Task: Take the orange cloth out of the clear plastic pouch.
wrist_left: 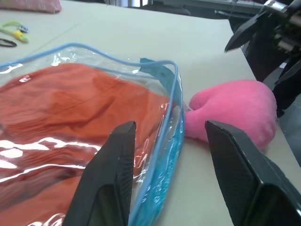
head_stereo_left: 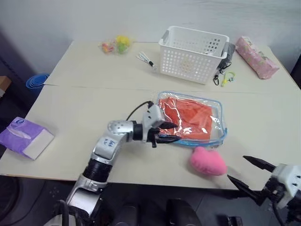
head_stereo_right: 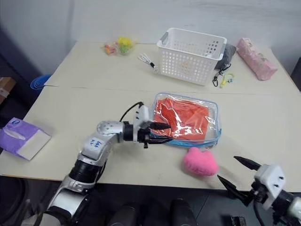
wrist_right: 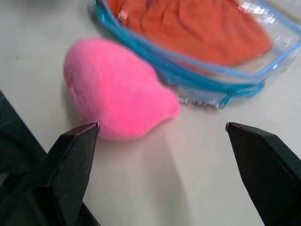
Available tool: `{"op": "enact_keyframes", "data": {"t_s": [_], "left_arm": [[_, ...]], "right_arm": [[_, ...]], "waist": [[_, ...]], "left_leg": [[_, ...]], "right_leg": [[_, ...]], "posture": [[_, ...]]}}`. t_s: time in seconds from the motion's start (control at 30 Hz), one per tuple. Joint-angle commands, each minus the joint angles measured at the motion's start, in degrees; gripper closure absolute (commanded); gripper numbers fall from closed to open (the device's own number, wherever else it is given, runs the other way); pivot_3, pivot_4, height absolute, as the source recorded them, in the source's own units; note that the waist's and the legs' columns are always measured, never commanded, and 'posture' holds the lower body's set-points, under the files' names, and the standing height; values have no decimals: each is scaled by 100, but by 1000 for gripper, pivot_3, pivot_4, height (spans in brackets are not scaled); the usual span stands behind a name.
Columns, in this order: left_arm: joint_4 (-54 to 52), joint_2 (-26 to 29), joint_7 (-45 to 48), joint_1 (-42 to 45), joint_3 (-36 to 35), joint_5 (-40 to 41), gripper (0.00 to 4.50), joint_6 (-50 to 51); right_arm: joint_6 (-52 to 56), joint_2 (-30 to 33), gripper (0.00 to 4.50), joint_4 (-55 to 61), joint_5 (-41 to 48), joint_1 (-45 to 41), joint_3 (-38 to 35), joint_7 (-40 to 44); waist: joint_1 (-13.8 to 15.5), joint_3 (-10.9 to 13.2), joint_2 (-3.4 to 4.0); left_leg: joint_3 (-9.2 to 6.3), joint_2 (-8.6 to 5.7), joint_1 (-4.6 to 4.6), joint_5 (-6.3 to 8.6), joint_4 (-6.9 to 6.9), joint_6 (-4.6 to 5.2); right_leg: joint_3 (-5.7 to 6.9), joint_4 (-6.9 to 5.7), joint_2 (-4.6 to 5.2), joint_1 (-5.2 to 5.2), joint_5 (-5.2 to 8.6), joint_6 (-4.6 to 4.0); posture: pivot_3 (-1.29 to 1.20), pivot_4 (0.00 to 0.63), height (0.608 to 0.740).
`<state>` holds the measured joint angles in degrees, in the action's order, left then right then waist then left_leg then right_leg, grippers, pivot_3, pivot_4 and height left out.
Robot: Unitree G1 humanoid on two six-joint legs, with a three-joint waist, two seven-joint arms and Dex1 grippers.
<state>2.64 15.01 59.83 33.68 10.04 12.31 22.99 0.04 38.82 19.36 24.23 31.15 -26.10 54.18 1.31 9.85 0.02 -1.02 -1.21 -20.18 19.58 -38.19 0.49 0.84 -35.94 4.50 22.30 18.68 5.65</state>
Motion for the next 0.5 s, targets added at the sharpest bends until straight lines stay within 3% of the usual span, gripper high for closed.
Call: {"op": "enact_keyframes", "data": {"t_s": [0.03, 0.2, 0.5], "left_arm": [[184, 345, 590, -18, -403, 408, 2037, -842], [373, 774, 971, -256, -524, 549, 2037, -1349], [194, 674, 664, -527, -512, 650, 2037, -1386]], "right_arm": [[36, 107, 0, -176, -206, -416, 391, 29], [556, 132, 0, 111, 295, -883, 844, 317], [1074, 237, 0, 596, 929, -1078, 901, 662]], "waist": [[-1, 0, 3], [9, 0, 2], [7, 3, -2]], "left_leg": [[1, 0, -4, -1, 0, -2], [0, 0, -7, -5, 1, -6], [-9, -1, -15, -2, -6, 0]], "right_leg": [[-1, -5, 0, 8, 0, 0], [4, -6, 0, 11, 0, 0], [10, -6, 2, 11, -1, 3]], "posture": [[0, 150, 740], [0, 150, 740], [0, 150, 740]]}}
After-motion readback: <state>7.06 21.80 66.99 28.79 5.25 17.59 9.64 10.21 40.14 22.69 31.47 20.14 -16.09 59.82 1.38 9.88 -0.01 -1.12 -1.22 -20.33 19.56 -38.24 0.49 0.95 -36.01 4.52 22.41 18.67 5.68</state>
